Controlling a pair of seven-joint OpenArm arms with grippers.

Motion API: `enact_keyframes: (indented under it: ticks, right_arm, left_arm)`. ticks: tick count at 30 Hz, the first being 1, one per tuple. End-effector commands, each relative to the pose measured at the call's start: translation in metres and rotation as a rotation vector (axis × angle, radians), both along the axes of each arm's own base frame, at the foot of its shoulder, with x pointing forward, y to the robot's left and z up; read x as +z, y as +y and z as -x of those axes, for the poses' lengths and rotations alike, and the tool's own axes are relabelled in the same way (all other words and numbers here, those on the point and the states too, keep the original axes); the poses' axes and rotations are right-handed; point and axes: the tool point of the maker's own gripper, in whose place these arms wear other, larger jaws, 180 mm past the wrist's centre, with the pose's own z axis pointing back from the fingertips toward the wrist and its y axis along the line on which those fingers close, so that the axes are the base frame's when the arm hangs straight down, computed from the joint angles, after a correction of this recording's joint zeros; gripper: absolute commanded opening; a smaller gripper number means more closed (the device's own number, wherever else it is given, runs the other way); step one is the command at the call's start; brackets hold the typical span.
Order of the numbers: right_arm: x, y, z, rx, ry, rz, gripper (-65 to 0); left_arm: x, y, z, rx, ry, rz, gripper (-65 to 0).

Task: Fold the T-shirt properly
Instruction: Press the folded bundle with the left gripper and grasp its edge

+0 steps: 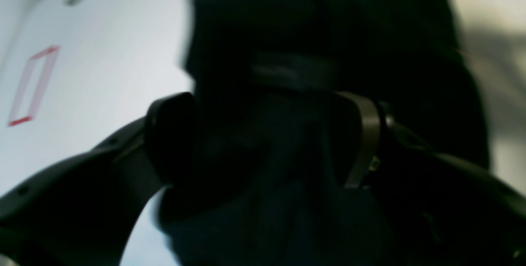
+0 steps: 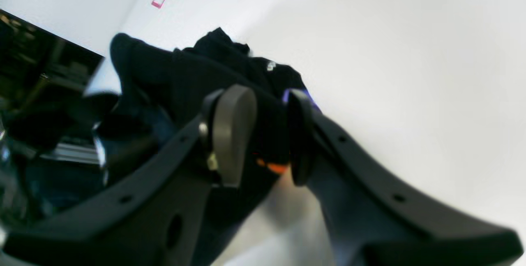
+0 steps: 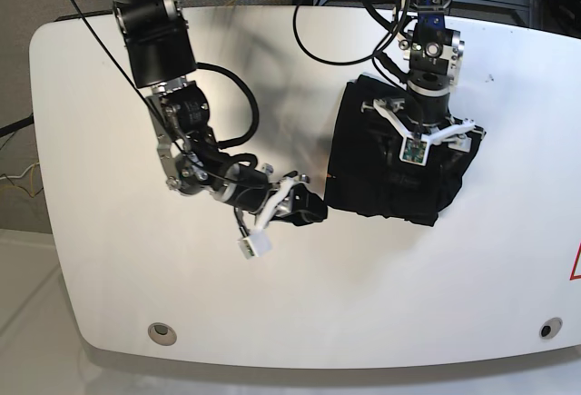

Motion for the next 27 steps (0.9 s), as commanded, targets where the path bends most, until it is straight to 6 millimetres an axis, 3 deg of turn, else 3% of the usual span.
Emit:
enact_keyframes:
  ticks: [1,8,15,22,27]
  right_arm:
    - [0.025,0.018,-0.009,0.029,-0.073,-0.016,-47.7]
    - [0.027,0.038,-0.009,0.056,-0.108,0.032,-51.6]
    - [0.025,0.047,-0.009,0.064,-0.127,0.069,-52.4]
    - [0.005,0.046,-0.013,0.063,-0.066,0.086,-52.8]
    - [-0.008,0.057,-0.008,0.083,-0.030,0.090,-52.8]
  left_arm:
    - [0.010,-0.002,-0.001,0.017,-0.040,0.022,-20.5]
    - [0.000,0.009,0.011,0.052,-0.004,0.019,-20.5]
    - [-0.010,0.013,0.018,0.068,0.038,0.014,-20.5]
    - [-0.012,0.013,0.019,0.072,0.053,0.015,-20.5]
    - [-0.015,0.013,0.019,0.071,0.058,0.019,-20.5]
